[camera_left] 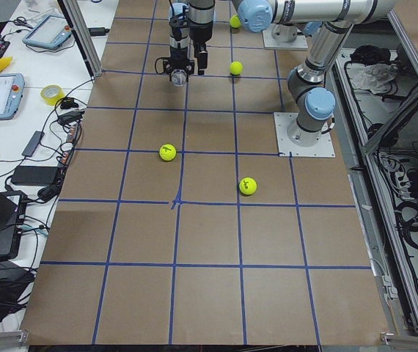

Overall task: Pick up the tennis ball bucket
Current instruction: 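Carry the can with the right gripper toward the table center, then lay the can on its side and release it from the right gripper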

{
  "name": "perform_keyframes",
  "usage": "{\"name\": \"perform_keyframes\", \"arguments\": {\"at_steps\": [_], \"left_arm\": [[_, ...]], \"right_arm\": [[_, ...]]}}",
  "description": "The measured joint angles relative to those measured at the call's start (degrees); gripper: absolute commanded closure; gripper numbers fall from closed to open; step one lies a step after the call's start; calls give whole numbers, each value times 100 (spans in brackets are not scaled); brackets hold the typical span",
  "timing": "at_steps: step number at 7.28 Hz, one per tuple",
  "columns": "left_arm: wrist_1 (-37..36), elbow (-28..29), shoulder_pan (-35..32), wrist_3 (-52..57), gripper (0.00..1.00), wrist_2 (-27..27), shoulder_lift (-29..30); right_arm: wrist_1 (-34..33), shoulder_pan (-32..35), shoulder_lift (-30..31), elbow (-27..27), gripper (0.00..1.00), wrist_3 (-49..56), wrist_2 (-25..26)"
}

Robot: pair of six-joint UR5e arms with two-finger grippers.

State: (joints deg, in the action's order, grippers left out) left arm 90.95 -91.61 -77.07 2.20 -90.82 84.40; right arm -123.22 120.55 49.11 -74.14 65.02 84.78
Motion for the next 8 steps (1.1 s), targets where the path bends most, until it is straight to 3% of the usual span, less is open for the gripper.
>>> {"name": "perform_keyframes", "arguments": {"at_steps": [2,3,4,8], "left_arm": [[-1,-2,-1,0,0,8,1],[1,-2,0,0,0,7,1],[0,-10,0,2,0,10,3],[-35,-40,-6,117,0,59,23]], "right_arm": [[-215,2,-56,-151,22,11,-39],[-439,3,-61,-250,6,-9,-51],[-577,4,-61,-357,0,-172,-100],[-652,-69,272,-413,0,-684,-483]]}}
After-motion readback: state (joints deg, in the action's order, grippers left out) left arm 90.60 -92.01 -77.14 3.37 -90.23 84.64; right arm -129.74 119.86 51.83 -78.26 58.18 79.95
